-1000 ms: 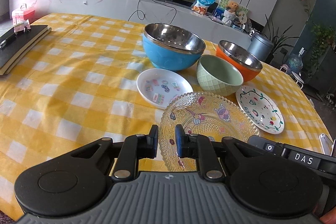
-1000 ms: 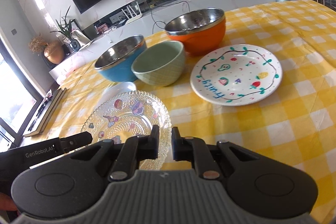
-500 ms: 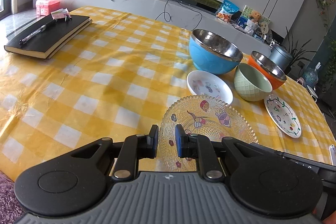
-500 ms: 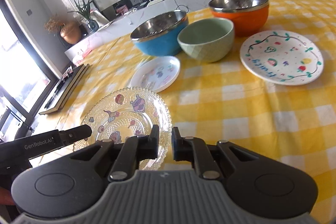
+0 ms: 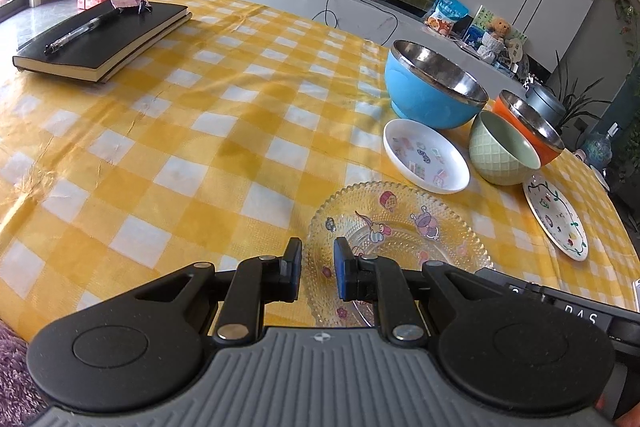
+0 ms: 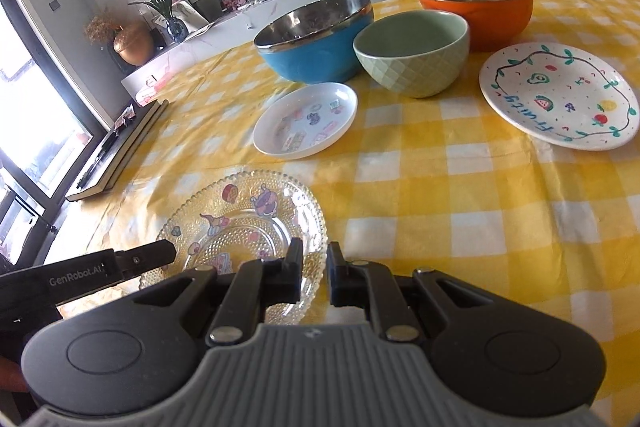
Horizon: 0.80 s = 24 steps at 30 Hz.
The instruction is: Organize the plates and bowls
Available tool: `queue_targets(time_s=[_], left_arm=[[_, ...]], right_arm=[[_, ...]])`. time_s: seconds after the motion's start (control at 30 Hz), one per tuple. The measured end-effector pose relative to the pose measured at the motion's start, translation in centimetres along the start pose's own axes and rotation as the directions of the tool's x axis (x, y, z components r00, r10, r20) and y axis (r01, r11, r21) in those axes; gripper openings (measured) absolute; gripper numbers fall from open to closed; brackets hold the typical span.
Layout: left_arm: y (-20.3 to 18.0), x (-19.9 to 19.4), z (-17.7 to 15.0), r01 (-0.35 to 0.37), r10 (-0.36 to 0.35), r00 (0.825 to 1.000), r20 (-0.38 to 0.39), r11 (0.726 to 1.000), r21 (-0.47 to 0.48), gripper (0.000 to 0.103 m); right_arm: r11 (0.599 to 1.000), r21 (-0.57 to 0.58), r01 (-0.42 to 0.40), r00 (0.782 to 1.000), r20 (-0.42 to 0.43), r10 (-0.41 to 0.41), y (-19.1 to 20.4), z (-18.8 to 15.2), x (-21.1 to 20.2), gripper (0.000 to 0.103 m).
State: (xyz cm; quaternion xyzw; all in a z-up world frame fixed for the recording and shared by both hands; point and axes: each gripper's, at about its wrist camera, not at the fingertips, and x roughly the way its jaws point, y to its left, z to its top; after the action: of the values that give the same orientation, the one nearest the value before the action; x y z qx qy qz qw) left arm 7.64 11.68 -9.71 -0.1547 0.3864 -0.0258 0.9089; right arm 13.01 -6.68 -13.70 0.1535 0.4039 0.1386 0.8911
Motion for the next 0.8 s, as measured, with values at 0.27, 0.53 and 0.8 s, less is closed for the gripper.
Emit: queue_targets(time_s=[0.27, 0.53, 0.8], left_arm=[[-0.1, 0.0, 0.0, -0.004, 0.004, 1.000, 0.002, 1.000, -0.005, 0.018], [-1.1, -1.4, 0.6, -0.015, 0.014, 0.998, 0.065, 1.000, 0.017, 0.031], [-4.7, -3.2, 0.4, -0.011, -0.005, 0.990, 0.142, 0.994, 0.113, 0.045]], right_arm=[[1.000, -0.010, -0.004, 1.000, 0.001, 0.004, 0.0, 0.0, -0.1, 0.015], [0.999, -0.032, -0.008, 0.999, 0.043, 0.009, 0.1, 0.1, -1.4, 0.030], [0.995, -0.093, 0.043, 0.988, 0.149, -0.029, -0.2, 0.5, -4.4, 0.058]])
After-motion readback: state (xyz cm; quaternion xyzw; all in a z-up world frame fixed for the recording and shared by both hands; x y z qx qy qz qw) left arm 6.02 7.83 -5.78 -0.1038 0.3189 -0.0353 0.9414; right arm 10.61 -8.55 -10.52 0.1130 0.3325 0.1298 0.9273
